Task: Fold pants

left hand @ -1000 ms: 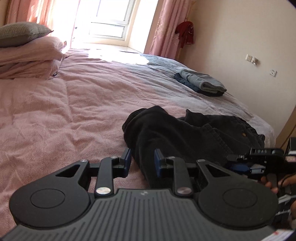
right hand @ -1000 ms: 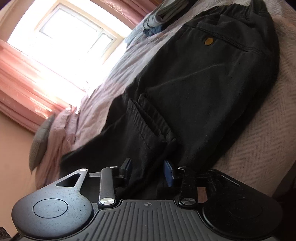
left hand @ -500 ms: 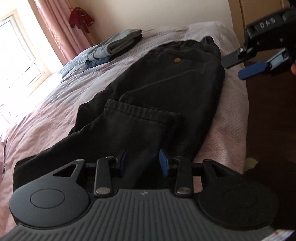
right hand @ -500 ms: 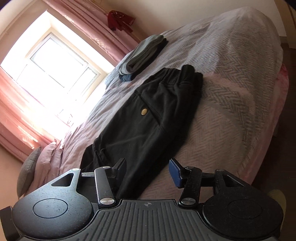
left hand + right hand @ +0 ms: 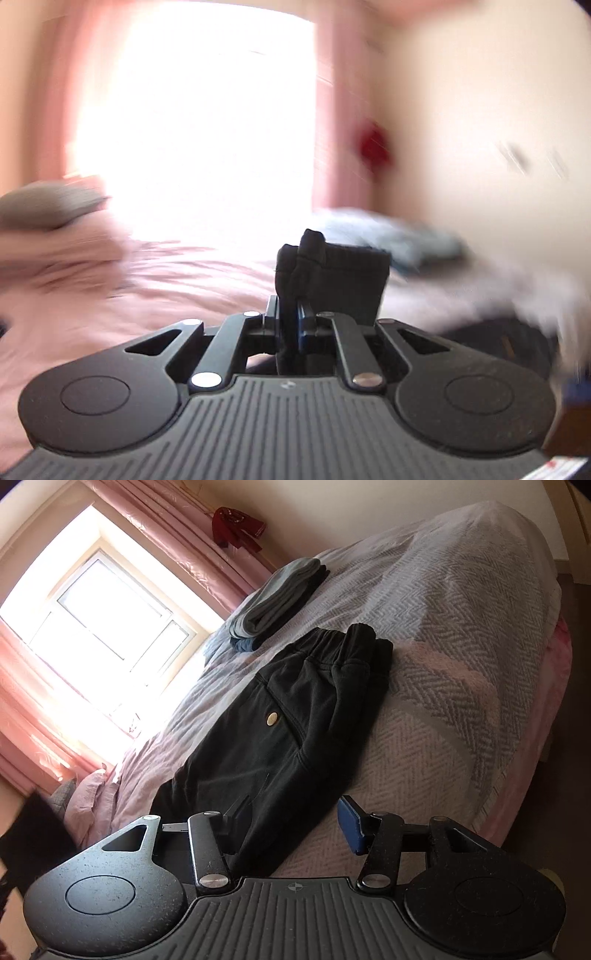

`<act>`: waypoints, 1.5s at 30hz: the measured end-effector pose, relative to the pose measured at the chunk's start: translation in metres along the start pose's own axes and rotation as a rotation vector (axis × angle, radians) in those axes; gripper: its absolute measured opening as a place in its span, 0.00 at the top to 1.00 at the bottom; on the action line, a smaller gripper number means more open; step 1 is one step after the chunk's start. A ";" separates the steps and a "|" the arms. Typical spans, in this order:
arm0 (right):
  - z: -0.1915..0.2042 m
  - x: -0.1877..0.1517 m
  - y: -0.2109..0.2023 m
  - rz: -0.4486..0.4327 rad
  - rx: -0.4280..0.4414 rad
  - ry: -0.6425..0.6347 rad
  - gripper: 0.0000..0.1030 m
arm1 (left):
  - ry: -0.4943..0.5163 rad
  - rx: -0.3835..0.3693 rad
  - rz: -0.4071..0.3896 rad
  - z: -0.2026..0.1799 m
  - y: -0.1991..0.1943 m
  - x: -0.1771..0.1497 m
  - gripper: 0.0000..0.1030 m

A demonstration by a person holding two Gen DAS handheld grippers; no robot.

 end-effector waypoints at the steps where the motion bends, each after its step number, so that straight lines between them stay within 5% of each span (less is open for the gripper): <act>1: 0.004 -0.001 0.003 0.002 0.003 -0.008 0.53 | -0.089 0.094 -0.045 0.045 -0.022 0.014 0.93; 4: 0.027 -0.008 0.015 0.023 0.027 -0.054 0.53 | -0.323 0.330 -0.053 0.162 -0.070 0.007 0.92; 8: 0.088 -0.037 0.038 0.096 0.036 -0.233 0.53 | -0.715 0.596 0.186 0.286 -0.087 -0.092 0.86; 9: 0.109 -0.046 0.044 0.111 0.048 -0.301 0.53 | -0.835 0.606 0.218 0.304 -0.092 -0.120 0.86; 12: 0.170 -0.081 0.057 0.164 0.104 -0.478 0.53 | -1.065 0.424 0.160 0.309 -0.104 -0.145 0.85; 14: 0.208 -0.106 0.065 0.175 0.152 -0.575 0.53 | -1.085 0.291 0.171 0.294 -0.099 -0.140 0.65; 17: 0.260 -0.148 0.088 0.196 0.214 -0.699 0.53 | -0.997 0.251 0.227 0.273 -0.076 -0.138 0.36; 19: 0.284 -0.173 0.108 0.220 0.217 -0.768 0.53 | -1.006 0.277 0.220 0.275 -0.060 -0.144 0.36; 21: 0.309 -0.190 0.123 0.217 0.218 -0.858 0.53 | -1.052 0.281 0.172 0.286 -0.049 -0.145 0.40; 23: 0.328 -0.198 0.140 0.191 0.204 -0.941 0.53 | -1.039 0.311 0.162 0.301 -0.033 -0.139 0.74; 25: 0.348 -0.206 0.161 0.174 0.191 -1.032 0.53 | -1.063 0.317 0.166 0.315 -0.023 -0.141 0.88; 31: 0.356 -0.231 0.220 0.208 0.114 -1.173 0.54 | -1.040 0.322 0.166 0.317 -0.023 -0.150 0.84; 36: 0.334 -0.252 0.163 0.158 0.093 -1.271 0.56 | -1.031 0.319 0.163 0.318 -0.023 -0.152 0.84; 45: 0.297 -0.263 0.112 0.227 0.124 -1.120 0.58 | -0.996 0.309 0.149 0.311 -0.031 -0.140 0.90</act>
Point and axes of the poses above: each gripper's, at about its wrist camera, not at the fingertips, and y roughly the way its jaws point, z to its left, x to its top, the point moved 5 cm from there along y, roughly the way its jaws point, and after that the axes turned 7 degrees about -y, right-handed, at the moved point
